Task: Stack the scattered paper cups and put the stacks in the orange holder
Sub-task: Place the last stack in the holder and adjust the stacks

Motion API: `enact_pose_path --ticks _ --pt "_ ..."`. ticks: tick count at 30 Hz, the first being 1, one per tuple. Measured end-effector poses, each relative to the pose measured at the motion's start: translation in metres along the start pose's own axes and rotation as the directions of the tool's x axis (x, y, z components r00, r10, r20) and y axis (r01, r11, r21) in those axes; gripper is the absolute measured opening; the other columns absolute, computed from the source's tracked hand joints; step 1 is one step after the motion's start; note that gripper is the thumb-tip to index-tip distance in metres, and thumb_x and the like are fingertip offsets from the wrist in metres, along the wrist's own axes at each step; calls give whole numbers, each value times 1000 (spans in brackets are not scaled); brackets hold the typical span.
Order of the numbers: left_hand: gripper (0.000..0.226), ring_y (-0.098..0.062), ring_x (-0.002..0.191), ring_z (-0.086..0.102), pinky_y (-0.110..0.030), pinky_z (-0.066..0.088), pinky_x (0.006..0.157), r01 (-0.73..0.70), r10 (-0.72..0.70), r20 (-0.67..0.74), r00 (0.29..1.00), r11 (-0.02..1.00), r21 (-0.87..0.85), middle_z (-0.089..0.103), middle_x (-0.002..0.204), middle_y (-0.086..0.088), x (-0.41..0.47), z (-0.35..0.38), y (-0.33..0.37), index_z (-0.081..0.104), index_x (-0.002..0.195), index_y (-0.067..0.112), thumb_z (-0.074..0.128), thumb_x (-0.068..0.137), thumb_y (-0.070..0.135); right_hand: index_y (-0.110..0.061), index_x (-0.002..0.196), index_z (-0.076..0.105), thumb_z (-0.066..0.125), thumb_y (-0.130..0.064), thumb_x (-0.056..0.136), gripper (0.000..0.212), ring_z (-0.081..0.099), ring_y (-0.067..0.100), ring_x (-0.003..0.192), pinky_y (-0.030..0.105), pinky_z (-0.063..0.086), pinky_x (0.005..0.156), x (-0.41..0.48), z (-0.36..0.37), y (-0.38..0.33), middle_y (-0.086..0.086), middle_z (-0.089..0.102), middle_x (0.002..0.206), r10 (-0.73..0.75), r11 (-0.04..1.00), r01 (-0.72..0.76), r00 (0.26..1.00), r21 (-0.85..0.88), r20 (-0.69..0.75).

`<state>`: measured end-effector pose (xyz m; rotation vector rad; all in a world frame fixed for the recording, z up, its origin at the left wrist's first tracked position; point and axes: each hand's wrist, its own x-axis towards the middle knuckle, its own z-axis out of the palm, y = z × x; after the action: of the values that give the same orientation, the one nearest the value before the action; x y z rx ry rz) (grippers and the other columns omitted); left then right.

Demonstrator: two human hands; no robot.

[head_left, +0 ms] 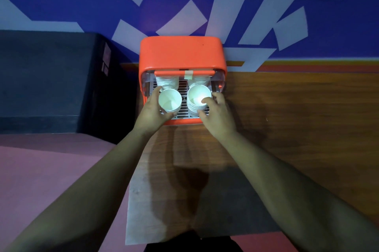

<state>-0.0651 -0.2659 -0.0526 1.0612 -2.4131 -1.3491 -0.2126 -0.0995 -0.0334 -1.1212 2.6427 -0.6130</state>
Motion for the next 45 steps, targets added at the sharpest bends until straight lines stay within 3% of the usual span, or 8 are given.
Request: enact_pose_path --ticks 3,7,12,15,24,31,39,45 --pt "81 -18 125 50 -26 45 98 -9 10 -19 1000 998 60 50 137 -2 -9 -10 2 43 141 23 85 74 39 -9 115 63 71 -22 79 39 58 35 108 44 51 90 1 -12 -6 13 53 126 -47 999 45 997 -24 -60" --pt "42 -25 105 54 -45 50 91 -175 227 -221 949 957 230 50 111 -6 -27 -34 24 56 118 8 73 88 31 -10 107 61 66 -24 81 30 58 29 101 43 53 80 5 -41 -19 9 53 114 -114 993 117 949 -7 -294" --pt "69 -23 145 35 -35 29 120 -218 282 -220 934 937 272 39 155 -10 -10 -53 47 41 151 10 70 92 32 -10 146 43 55 -36 92 61 31 28 143 41 28 118 28 -53 -25 11 34 156 -181 983 176 972 -47 -149" --pt "65 -16 152 25 -33 22 124 -199 238 -108 965 937 286 31 164 -2 -7 -49 46 39 153 11 62 98 37 -9 150 36 51 -37 95 63 23 25 148 42 21 121 23 -41 -20 9 26 160 -181 982 179 983 -67 -22" --pt "49 -22 140 45 -33 34 118 -297 353 -122 928 896 331 52 147 -9 -47 -29 22 53 140 7 67 94 19 -7 146 42 56 -29 94 58 28 22 146 34 24 120 -32 -24 -15 8 34 156 -159 986 154 985 -65 -74" --pt "66 -25 144 38 -37 31 121 -285 336 -93 937 893 349 42 154 -9 -75 -8 2 43 149 7 67 87 9 -6 148 36 57 -23 93 61 19 20 150 33 26 118 -58 -5 -9 7 27 160 -144 987 139 987 -77 -70" --pt "37 -34 92 49 -45 46 80 -214 361 -174 916 809 548 54 107 -14 -42 -10 18 61 108 7 80 78 20 -15 121 57 71 -12 81 42 49 26 116 39 54 86 -30 -1 -12 7 49 123 -121 981 88 974 -171 -190" --pt "34 -36 86 50 -42 45 64 -176 329 -166 930 792 584 53 101 -16 -30 -3 18 57 96 6 81 77 19 -15 104 57 73 -7 79 31 51 29 96 38 52 75 -8 4 -3 9 50 100 -164 949 93 961 -302 -220"
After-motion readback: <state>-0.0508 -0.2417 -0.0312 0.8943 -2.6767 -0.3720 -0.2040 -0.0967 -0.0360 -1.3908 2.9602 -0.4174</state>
